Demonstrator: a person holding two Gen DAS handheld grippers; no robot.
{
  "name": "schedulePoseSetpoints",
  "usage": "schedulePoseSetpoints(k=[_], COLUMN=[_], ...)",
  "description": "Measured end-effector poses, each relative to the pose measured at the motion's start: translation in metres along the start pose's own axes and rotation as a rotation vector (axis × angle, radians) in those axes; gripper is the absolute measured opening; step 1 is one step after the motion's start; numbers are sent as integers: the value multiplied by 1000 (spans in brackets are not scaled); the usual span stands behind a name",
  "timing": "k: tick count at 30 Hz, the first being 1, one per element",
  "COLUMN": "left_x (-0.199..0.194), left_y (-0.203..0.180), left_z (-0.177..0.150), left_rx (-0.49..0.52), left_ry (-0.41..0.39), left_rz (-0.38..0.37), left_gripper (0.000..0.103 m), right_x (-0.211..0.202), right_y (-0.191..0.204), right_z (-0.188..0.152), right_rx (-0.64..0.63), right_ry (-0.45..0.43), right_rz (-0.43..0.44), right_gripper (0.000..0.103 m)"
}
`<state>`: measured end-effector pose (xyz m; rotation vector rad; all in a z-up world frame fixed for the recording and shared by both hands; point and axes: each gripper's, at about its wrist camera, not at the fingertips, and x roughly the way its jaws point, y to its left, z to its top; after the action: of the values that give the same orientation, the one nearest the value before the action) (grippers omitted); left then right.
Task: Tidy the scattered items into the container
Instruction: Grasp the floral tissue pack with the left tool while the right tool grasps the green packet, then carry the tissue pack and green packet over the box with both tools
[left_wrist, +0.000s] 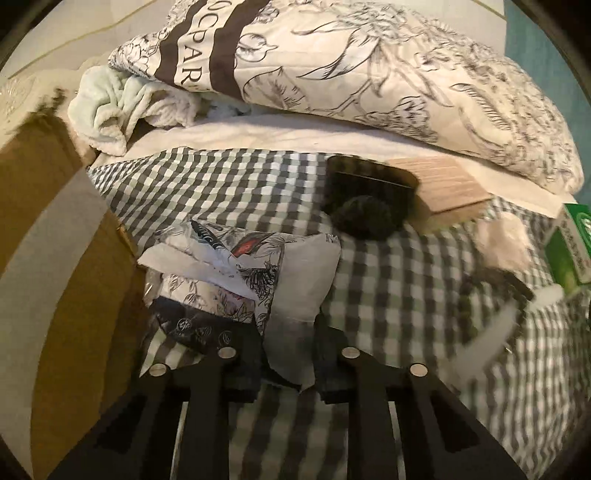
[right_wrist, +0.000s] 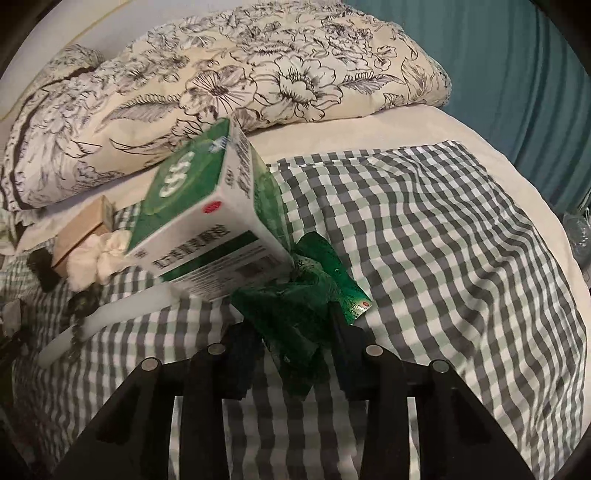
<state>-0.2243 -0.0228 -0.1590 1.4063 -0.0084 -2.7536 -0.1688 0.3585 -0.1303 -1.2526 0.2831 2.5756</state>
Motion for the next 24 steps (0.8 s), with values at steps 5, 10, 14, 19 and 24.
schedulePoseSetpoints(k=[5,10,14,19,24], left_x=[-42,-86,-119,-153,-184], left_y=[-4,-13,-21,-17,3], left_z=[-17,-37,-50,-59,-62], left_rx=[-4,44,77,107,81], left_ry=[-12,-32,-79,-122,-158], left_rz=[-66,-90,-109,-116,-101], left_gripper=[19,19,19,19,19], right_x=[-31,-73,-104,-138,-168], right_y=[-7,-2,6,31,64], right_z=[-7,-19,-27,-37,-50], right_rx=[11,-22,-45,-103,-158], right_ry=[-15,-51,-74,-99,-117], right_rz=[56,98,159,216,294], right_gripper=[33,33,33,33,33])
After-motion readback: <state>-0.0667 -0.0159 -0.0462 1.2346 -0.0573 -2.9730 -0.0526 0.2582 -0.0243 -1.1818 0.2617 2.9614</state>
